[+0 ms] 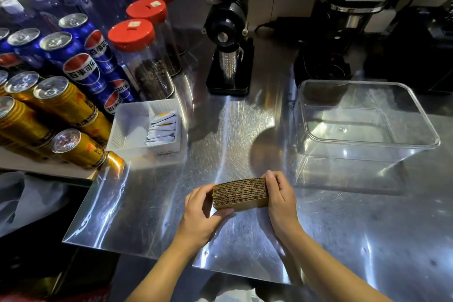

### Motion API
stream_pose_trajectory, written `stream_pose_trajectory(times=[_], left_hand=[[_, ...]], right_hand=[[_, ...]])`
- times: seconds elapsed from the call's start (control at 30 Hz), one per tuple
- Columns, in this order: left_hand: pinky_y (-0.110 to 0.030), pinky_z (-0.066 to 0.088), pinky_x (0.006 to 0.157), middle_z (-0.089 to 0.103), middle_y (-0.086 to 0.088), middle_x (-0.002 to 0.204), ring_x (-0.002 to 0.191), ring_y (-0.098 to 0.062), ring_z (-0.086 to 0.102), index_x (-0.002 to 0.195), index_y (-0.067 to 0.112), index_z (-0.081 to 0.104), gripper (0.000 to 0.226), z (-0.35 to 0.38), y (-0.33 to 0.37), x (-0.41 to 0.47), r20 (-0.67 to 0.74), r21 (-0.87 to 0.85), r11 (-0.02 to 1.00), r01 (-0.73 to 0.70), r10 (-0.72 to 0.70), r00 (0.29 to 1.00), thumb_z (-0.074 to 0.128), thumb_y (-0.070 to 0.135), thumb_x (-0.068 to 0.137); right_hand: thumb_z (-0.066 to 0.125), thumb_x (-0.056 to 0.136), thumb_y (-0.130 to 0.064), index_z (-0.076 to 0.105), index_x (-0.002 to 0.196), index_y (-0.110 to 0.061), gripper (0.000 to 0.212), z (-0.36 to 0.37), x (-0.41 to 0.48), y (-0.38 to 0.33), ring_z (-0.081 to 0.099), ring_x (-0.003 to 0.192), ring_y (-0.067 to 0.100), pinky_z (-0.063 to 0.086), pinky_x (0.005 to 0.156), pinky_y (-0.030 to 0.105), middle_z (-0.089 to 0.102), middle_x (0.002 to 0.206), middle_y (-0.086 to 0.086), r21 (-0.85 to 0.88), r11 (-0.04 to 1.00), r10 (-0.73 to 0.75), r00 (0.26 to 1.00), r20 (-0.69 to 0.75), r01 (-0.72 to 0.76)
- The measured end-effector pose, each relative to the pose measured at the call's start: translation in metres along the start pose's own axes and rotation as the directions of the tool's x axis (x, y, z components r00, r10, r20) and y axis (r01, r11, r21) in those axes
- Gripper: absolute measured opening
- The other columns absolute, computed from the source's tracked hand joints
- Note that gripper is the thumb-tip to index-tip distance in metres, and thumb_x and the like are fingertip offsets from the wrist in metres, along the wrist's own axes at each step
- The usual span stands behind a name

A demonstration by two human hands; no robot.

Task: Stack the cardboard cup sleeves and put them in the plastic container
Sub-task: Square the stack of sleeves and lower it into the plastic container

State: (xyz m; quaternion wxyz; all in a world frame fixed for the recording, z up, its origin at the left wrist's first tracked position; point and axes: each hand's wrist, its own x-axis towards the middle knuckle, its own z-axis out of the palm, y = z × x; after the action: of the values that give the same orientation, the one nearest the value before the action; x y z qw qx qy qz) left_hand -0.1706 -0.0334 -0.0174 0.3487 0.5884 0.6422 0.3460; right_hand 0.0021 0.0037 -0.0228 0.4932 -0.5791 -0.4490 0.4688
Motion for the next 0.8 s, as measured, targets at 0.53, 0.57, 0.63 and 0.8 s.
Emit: stream_pose_trajectory(times=[0.53,0.57,0.63,0.8], left_hand=[[-0.002,0.032,0.081,0.054,0.018,0.101,0.103,0.000,0.042,0.105,0.040,0.051,0.040,0.000,-0.001,-0.001,0.001,-0.018,1.000,0.002,-0.002,1.000,0.073,0.027,0.074],[0.000,0.031,0.080,0.054,0.019,0.101,0.103,0.003,0.041,0.103,0.044,0.050,0.041,0.000,0.000,-0.001,0.000,-0.025,1.000,-0.001,0.001,1.000,0.073,0.026,0.074],[0.003,0.030,0.078,0.053,0.020,0.101,0.103,0.004,0.042,0.100,0.049,0.048,0.043,-0.001,0.001,-0.001,-0.001,-0.031,1.000,0.003,-0.003,1.000,0.073,0.025,0.074],[-0.009,0.039,0.081,0.061,0.007,0.102,0.100,-0.013,0.052,0.098,0.049,0.052,0.044,-0.001,0.004,0.002,-0.001,-0.123,0.991,0.042,-0.042,0.999,0.074,0.018,0.074]], right_hand=[[0.079,0.061,-0.010,0.053,0.118,-0.041,0.069,-0.058,0.004,-0.004,0.064,0.102,0.014,0.055,0.074,0.020,0.066,0.108,-0.009,-0.047,0.998,0.060,0.884,0.464,-0.043],[0.076,0.063,-0.006,0.057,0.114,-0.040,0.064,-0.059,0.005,-0.004,0.065,0.102,0.017,0.056,0.075,0.024,0.069,0.105,-0.008,-0.053,0.998,0.048,0.892,0.449,-0.027],[0.072,0.066,0.002,0.064,0.107,-0.036,0.056,-0.059,0.006,-0.004,0.066,0.100,0.021,0.059,0.077,0.037,0.072,0.100,-0.005,-0.023,0.999,0.044,0.904,0.425,-0.038],[0.068,0.069,0.014,0.067,0.097,-0.023,0.047,-0.053,0.006,-0.007,0.069,0.087,0.013,0.057,0.076,0.028,0.076,0.090,-0.007,0.004,1.000,0.010,0.950,0.311,-0.012]])
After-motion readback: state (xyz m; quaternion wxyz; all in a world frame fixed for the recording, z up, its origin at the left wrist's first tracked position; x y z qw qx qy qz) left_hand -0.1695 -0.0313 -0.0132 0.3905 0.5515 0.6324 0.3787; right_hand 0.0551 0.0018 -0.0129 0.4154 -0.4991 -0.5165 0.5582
